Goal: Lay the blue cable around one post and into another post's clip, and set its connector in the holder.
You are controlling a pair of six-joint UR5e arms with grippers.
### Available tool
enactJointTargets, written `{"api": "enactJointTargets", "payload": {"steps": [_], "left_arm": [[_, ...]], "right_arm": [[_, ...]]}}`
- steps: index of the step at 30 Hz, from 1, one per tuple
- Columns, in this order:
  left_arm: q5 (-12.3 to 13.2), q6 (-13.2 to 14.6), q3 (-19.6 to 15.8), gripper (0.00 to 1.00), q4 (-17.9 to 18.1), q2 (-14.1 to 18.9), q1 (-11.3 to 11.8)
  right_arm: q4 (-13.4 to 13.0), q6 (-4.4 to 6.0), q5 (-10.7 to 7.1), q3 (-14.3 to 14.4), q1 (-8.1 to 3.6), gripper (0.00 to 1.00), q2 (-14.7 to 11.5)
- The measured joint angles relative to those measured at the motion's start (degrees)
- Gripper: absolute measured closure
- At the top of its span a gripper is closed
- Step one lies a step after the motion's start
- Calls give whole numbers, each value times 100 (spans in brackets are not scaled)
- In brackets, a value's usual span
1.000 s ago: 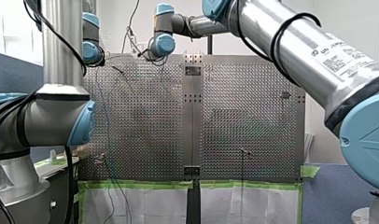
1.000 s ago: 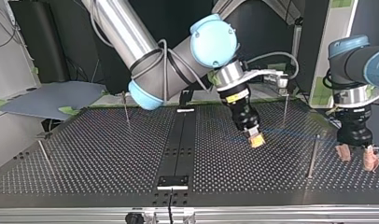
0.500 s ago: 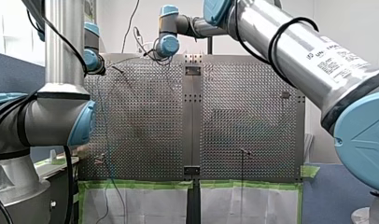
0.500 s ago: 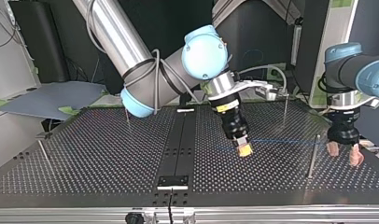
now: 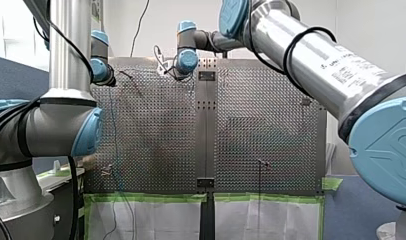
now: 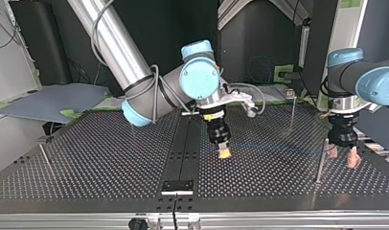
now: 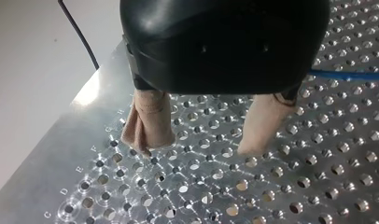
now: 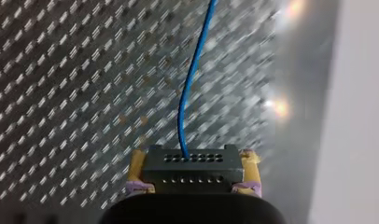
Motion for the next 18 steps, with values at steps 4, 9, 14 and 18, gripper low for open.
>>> {"api": "enactJointTargets", "payload": {"steps": [4, 9, 14, 18], "left_arm": [[-38, -135, -63, 0, 102, -2, -13], [-44, -239, -97, 0, 167, -2, -46], [-39, -259, -100, 0, 173, 0, -90], [-33, -279, -101, 0, 170, 1, -132]], "right_arm": [[-53, 48, 168, 162, -155, 98, -32], [-272, 217, 323, 415, -406, 98, -243], [-501, 432, 338, 647, -639, 98, -470], [-704, 526, 368, 851, -841, 98, -673]]}}
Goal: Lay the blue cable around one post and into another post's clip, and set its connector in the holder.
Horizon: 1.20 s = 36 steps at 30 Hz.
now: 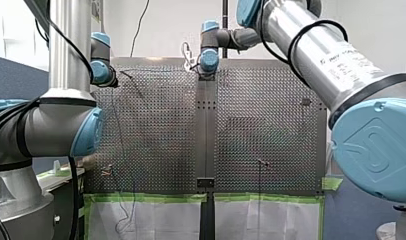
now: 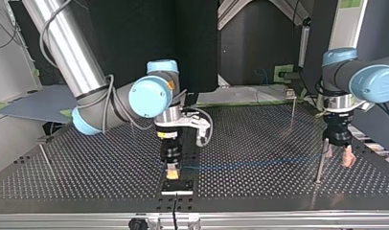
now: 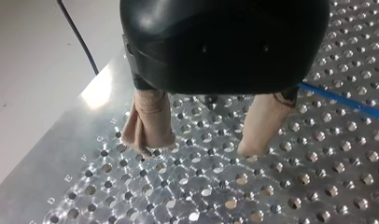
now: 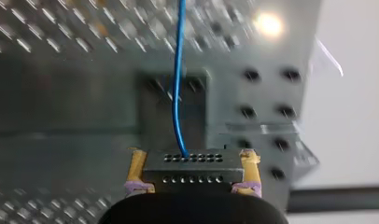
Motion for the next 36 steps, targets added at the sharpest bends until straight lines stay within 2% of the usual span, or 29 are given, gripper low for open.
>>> {"api": "enactJointTargets", "payload": {"steps": [4, 9, 13, 17, 24, 28, 32, 36], "left_arm": [[4, -17, -3, 0, -11, 1, -32], [2, -52, -3, 0, -21, 1, -65], [2, -61, -4, 0, -24, 2, -90], [-7, -63, -2, 0, -26, 2, -119], [-15, -74, 0, 0, -25, 2, -142], [-19, -80, -2, 0, -25, 1, -143], [-21, -91, -4, 0, -23, 2, -141], [-27, -104, -3, 0, -13, 3, -143]], "right_arm": [[-200, 54, 118, 199, -136, 98, -113], [-440, 156, 326, 441, -159, 98, -139], [-620, 290, 385, 620, -180, 98, -140], [-817, 380, 438, 817, -220, 98, -140], [-1237, 571, 800, 1238, -425, 98, -129], [-1453, 606, 1013, 1451, -561, 98, -92], [-1666, 627, 1227, 1666, -686, 98, 55], [-1916, 781, 1477, 1916, -781, 98, 289]]}}
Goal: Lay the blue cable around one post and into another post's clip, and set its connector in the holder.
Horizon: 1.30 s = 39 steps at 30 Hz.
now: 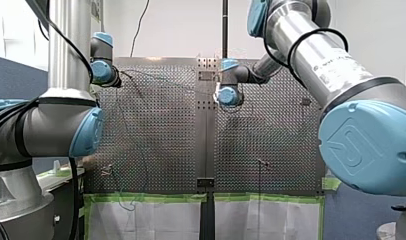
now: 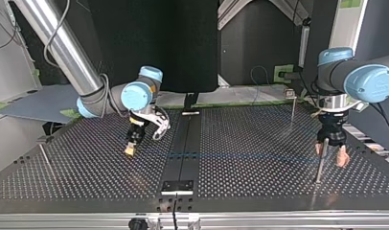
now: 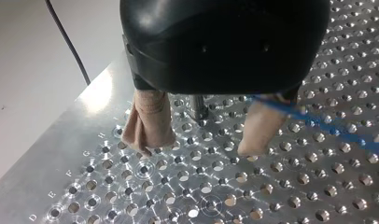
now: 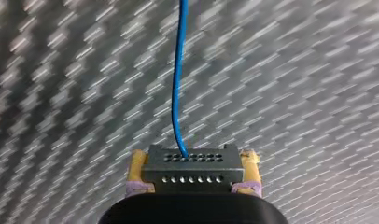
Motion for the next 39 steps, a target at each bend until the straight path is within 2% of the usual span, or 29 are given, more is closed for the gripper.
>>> {"api": "enactJointTargets", "payload": {"steps": [4, 7, 10, 16, 23, 26, 29, 33, 36, 39], "left_arm": [[1, -3, -2, 0, 4, 0, -1], [4, -4, 0, 0, 5, 1, -1], [5, -4, 0, 0, 5, 0, -1], [11, -3, 2, 0, 13, -1, 2], [20, 4, 2, 0, 14, -1, 3], [14, 8, 2, 0, 14, 1, 1], [6, 13, 1, 0, 14, 0, -2], [0, 20, 2, 0, 11, 0, -9], [-2, 22, 2, 0, 3, -1, -11], [0, 22, 2, 0, -1, -1, -19]], "right_arm": [[-250, 217, 249, 250, -51, 98, 248], [-419, 315, 398, 419, -96, 98, 417], [-576, 333, 495, 576, -154, 98, 574], [-887, 294, 678, 887, -290, 98, 885], [-1201, 304, 889, 1200, -331, 98, 1198], [-1339, 266, 985, 1338, -287, 98, 1335], [-1491, 151, 1061, 1491, -181, 98, 1489], [-1708, -37, 1169, 1707, 18, 98, 1701], [-1849, -36, 1217, 1849, 157, 98, 1779], [-1998, 74, 1306, 1999, 306, 98, 1802]]}}
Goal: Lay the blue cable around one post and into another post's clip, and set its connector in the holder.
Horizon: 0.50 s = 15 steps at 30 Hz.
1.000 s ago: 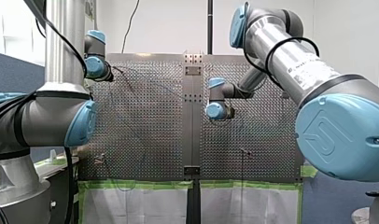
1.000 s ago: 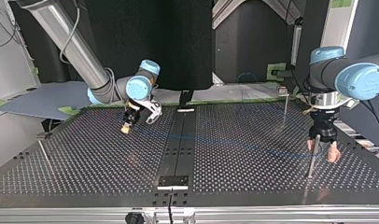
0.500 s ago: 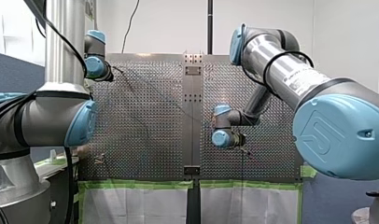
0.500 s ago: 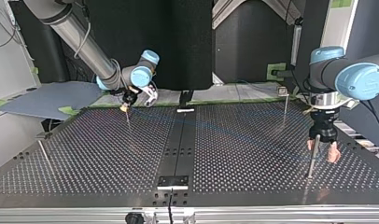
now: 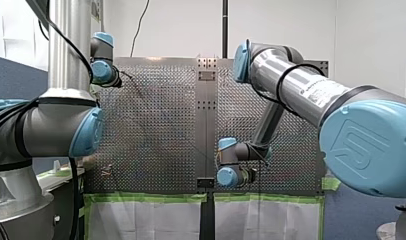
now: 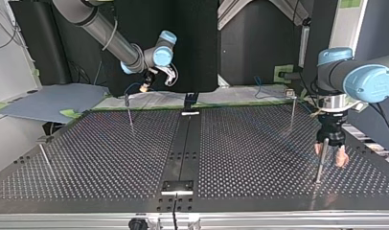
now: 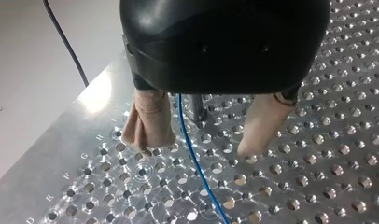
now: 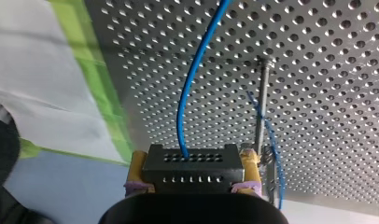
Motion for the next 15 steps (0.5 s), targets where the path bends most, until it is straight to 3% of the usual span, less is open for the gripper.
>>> {"api": "enactJointTargets", "payload": {"steps": [3, 5, 10, 15], "left_arm": [[9, 0, 0, 0, -2, 0, -6], [16, -4, 1, 0, -2, 0, -6], [22, -8, 1, 0, 1, 0, -8], [23, -10, 0, 0, 13, 0, -9]], "right_arm": [[-157, 146, 63, 157, 114, 98, 7], [-250, 236, 62, 249, 110, 98, 8], [-519, 361, -125, 520, -87, 98, 8], [-792, 267, -387, 791, -352, 98, 1]]}}
